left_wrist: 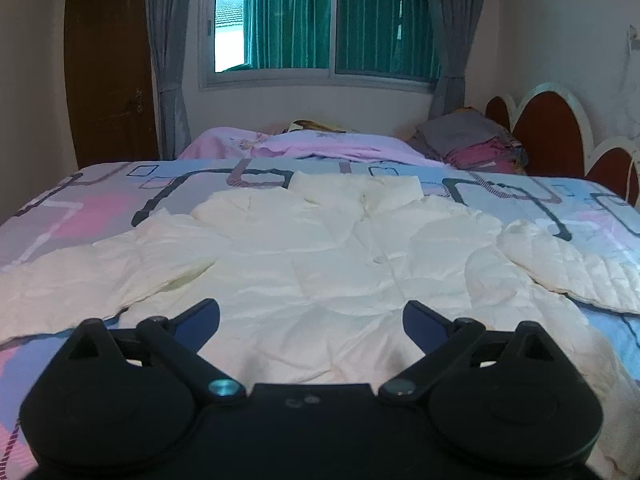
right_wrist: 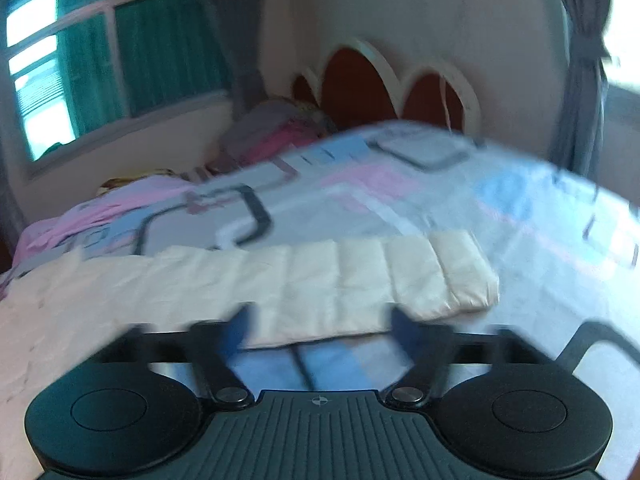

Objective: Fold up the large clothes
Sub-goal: 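Grasp the jacket sleeve with the right gripper and lift it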

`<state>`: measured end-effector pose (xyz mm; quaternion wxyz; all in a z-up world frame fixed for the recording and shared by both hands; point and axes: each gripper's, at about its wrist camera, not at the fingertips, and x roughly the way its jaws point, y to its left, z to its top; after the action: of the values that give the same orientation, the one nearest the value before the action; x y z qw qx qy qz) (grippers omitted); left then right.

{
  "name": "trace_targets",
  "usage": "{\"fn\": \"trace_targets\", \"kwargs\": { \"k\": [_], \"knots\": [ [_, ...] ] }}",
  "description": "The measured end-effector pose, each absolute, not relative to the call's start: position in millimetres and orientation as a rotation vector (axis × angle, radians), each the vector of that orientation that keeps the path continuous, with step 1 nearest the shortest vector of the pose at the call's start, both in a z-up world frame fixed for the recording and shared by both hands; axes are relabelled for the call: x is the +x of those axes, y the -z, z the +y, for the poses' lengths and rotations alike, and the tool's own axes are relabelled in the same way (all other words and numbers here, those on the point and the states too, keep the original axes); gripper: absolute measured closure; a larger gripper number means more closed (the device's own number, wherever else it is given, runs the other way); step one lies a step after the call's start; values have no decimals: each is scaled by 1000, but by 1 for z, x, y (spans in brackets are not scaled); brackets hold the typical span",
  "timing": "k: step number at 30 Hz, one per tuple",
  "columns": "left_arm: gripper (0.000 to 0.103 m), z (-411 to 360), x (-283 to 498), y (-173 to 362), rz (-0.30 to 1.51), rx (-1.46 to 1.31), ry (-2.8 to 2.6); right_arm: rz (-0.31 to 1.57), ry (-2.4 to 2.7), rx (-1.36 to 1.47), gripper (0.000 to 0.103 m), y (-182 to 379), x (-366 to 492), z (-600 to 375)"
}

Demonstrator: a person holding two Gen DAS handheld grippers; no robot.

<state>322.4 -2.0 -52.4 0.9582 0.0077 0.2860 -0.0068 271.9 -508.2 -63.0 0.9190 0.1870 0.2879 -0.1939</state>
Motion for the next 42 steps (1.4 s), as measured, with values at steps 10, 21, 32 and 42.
{"fn": "trace_targets", "kwargs": {
  "k": [10, 21, 32, 42],
  "knots": [
    [7, -54, 390, 70, 685, -5, -8, 626, 438, 790, 44, 136, 289, -611],
    [7, -67, 416, 73, 745, 111, -22, 603, 493, 668, 90, 120, 317, -618],
    [8, 14, 417, 65, 729, 53, 20, 453, 113, 249, 91, 23, 361, -434],
    [15, 115, 408, 58, 732, -126, -34, 586, -292, 52, 91, 50, 380, -207]
  ]
}}
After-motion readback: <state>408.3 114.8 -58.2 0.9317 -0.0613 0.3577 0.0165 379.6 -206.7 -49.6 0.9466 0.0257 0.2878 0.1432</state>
